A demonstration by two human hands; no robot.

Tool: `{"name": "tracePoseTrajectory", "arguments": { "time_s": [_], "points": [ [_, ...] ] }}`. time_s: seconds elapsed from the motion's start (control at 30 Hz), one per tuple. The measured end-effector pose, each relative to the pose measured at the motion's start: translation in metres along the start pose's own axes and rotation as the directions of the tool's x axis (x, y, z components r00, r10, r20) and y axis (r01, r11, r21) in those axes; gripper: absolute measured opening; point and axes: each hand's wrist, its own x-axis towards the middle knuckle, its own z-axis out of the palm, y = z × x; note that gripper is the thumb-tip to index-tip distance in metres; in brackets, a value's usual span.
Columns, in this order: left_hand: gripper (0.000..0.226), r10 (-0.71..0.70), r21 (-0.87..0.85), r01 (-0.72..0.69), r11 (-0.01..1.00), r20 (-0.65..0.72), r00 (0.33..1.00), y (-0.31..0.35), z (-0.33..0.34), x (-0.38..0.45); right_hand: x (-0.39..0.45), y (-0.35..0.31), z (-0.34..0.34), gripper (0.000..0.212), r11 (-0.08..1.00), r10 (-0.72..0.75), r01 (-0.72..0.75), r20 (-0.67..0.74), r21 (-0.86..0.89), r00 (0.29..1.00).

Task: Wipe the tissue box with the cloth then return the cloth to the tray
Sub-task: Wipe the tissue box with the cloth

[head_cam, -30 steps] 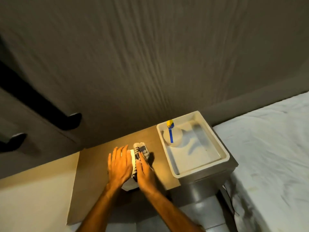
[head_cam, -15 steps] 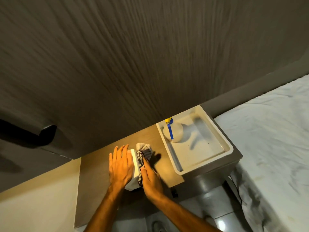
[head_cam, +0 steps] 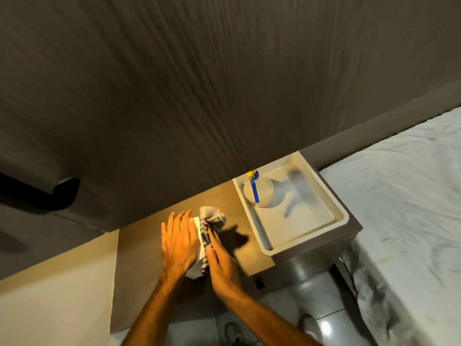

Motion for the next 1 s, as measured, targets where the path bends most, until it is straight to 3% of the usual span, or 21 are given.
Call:
{"name": "tracePoseTrajectory", "arguments": {
  "time_s": [0.1, 0.17, 0.27, 0.33, 0.43, 0.57, 0.77, 0.87, 1.0],
  "points": [
    [0.057, 0.042, 0.105, -0.046, 0.993, 0.031, 0.999, -0.002, 0.001, -0.002, 0.031, -0.025, 0.002, 0.037, 0.997, -0.066, 0.063, 0.089, 0.033, 0.994],
    [0.055, 0.019, 0.04, -0.02, 0.999, 0.013, 1.0, -0.001, 0.0, -0.001, 0.055, -0.032, -0.001, 0.022, 0.996, 0.032, -0.038, 0.063, 0.086, 0.997],
    [0.048, -0.026, -0.044, 0.025, 0.999, -0.014, 1.0, 0.0, 0.002, 0.001, 0.052, -0.024, -0.006, 0.028, 0.981, 0.19, -0.188, -0.046, 0.057, 0.981],
    [0.047, -0.025, -0.037, 0.025, 0.999, -0.021, 0.999, -0.001, 0.004, 0.002, 0.038, -0.006, -0.005, 0.036, 0.988, 0.151, -0.153, -0.11, -0.014, 0.982],
    [0.049, -0.024, -0.014, 0.024, 1.0, -0.019, 1.0, -0.003, 0.002, 0.002, 0.015, -0.001, 0.006, 0.041, 0.995, 0.082, -0.078, -0.069, 0.06, 0.994],
    [0.066, 0.067, 0.07, -0.067, 0.995, 0.004, 0.998, -0.002, -0.001, -0.002, 0.037, -0.024, 0.008, 0.04, 0.996, -0.088, 0.088, 0.005, -0.005, 0.996],
    [0.048, -0.036, -0.055, 0.036, 0.998, -0.007, 0.999, -0.002, 0.002, 0.002, 0.038, -0.006, -0.008, 0.038, 0.991, 0.098, -0.103, -0.06, -0.084, 0.993],
    [0.048, -0.035, -0.046, 0.034, 0.998, -0.013, 0.999, -0.002, 0.001, 0.001, 0.007, 0.007, -0.005, 0.041, 0.994, 0.072, -0.077, -0.055, -0.078, 0.996],
    [0.053, 0.006, 0.02, -0.006, 1.0, 0.006, 1.0, 0.001, -0.002, -0.001, 0.024, -0.015, -0.002, 0.04, 0.994, -0.08, 0.078, -0.025, -0.073, 0.996]
  ]
}}
